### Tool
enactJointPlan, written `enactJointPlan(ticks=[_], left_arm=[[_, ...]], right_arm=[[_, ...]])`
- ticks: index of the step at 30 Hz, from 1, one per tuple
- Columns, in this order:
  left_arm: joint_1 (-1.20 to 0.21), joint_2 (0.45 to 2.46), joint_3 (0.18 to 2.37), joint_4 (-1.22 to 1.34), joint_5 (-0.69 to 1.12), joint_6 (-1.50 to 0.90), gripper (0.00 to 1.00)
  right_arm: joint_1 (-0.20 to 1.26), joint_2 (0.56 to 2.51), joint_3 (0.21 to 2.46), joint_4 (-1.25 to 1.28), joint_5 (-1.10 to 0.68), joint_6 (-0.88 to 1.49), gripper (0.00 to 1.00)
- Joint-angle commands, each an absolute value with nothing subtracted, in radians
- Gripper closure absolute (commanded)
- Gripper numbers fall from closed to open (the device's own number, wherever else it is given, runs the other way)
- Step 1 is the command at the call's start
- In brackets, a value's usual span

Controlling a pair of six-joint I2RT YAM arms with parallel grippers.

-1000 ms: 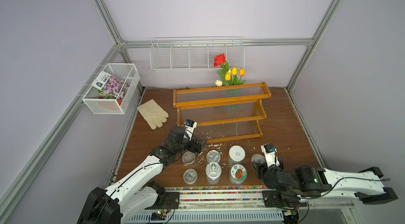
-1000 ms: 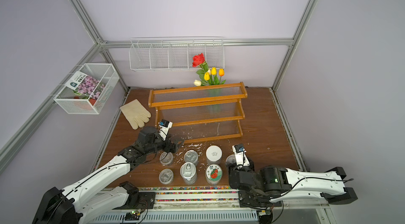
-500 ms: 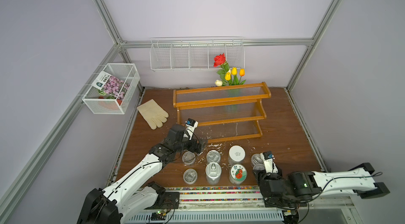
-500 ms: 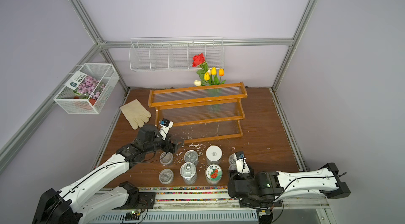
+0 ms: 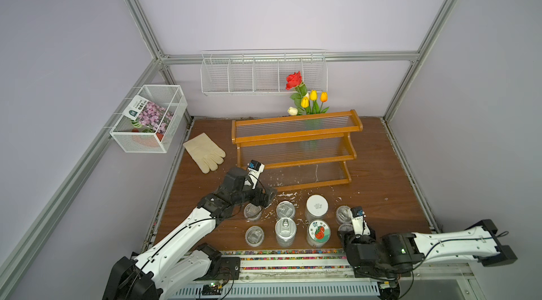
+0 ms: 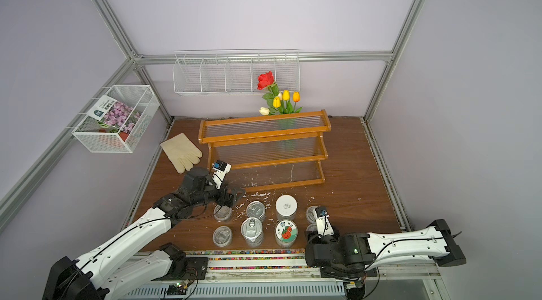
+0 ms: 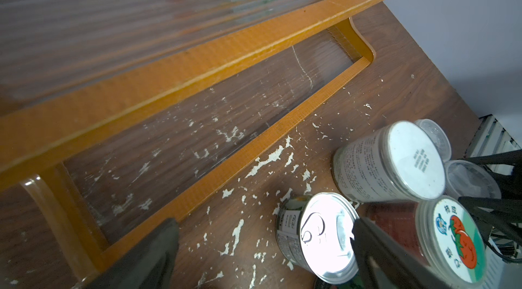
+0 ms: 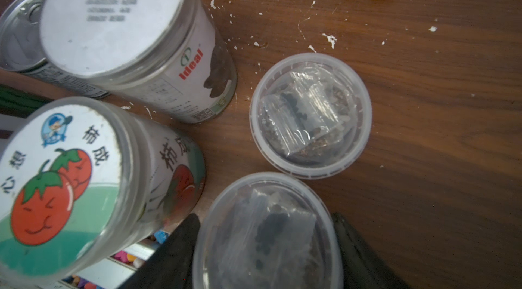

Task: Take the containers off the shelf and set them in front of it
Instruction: Place the container at the center of the board.

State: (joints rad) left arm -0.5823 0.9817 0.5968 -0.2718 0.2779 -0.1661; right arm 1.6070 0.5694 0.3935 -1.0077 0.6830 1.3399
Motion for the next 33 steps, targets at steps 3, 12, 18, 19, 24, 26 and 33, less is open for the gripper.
enactJointPlan(ticks=[3, 12, 18, 19, 24, 26, 33], left_arm=[[-0.575, 0.99, 0.639, -0.287, 0.278, -0.153, 0.01], [-0.575, 1.02, 0.655, -0.281, 0.284, -0.151, 0.01], [-0.575, 1.032, 0.663, -0.283, 0.285, -0.146, 0.01], [-0.575, 1.034, 0.664, -0.283, 0.284, -0.145, 0.01], [-0.575, 1.049, 0.673, -0.28, 0.286, -0.139, 0.01], [-0.574, 1.053, 0.676, -0.282, 0.287, -0.134, 0.01], [-0.571, 1.069, 0.681, -0.291, 0.304, -0.115, 0.01]], right_arm=[[1.58, 0.616, 0.4, -1.013, 0.691, 1.309, 0.24], [1.572, 0.649, 0.43, -1.05, 0.711, 1.303, 0.14], [1.55, 0.589, 0.437, -1.072, 0.717, 1.285, 0.09], [1.54, 0.581, 0.439, -1.066, 0.715, 1.271, 0.1], [1.494, 0.57, 0.47, -1.066, 0.699, 1.221, 0.1], [1.49, 0.583, 0.501, -1.096, 0.702, 1.226, 0.1], [1.489, 0.68, 0.597, -1.176, 0.569, 1.24, 0.1]])
